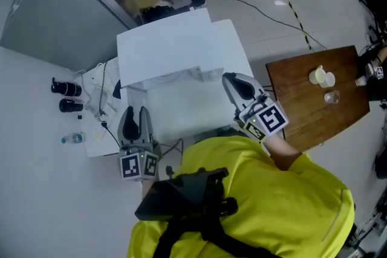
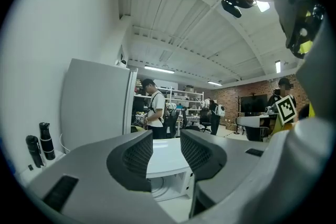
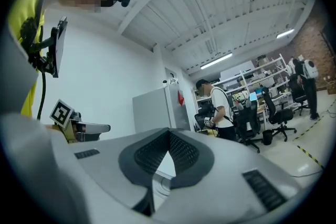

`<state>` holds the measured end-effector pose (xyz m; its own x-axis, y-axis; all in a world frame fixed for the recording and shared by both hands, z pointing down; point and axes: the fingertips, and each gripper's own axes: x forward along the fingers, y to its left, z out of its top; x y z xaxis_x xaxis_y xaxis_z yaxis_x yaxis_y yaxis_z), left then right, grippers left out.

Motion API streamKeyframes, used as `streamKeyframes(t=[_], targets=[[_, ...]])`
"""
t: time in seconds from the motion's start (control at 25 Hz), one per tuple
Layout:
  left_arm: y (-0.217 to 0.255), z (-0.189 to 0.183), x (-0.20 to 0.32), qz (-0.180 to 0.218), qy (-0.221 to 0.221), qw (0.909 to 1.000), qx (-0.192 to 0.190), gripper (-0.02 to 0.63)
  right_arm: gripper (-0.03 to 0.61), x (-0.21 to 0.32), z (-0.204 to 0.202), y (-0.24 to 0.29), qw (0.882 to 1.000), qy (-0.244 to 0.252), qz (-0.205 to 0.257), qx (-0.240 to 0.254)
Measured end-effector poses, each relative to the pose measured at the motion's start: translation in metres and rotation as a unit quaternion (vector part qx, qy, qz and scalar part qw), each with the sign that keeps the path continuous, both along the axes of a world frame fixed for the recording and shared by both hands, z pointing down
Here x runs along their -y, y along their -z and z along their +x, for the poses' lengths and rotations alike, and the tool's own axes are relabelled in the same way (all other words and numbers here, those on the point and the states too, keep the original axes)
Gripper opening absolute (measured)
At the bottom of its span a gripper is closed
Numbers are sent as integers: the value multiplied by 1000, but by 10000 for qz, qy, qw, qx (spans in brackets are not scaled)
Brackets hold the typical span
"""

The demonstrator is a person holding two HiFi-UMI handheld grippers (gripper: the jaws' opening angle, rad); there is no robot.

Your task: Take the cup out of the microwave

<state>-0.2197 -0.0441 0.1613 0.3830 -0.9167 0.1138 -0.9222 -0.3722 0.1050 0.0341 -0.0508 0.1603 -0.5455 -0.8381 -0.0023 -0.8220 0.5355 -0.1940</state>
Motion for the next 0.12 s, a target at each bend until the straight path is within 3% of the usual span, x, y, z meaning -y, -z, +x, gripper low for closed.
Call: streamKeyframes(t=[0.12], targets=[[-5, -2, 4, -34, 6, 10000, -94, 164, 3, 2, 2, -5, 10000, -31, -19, -17]])
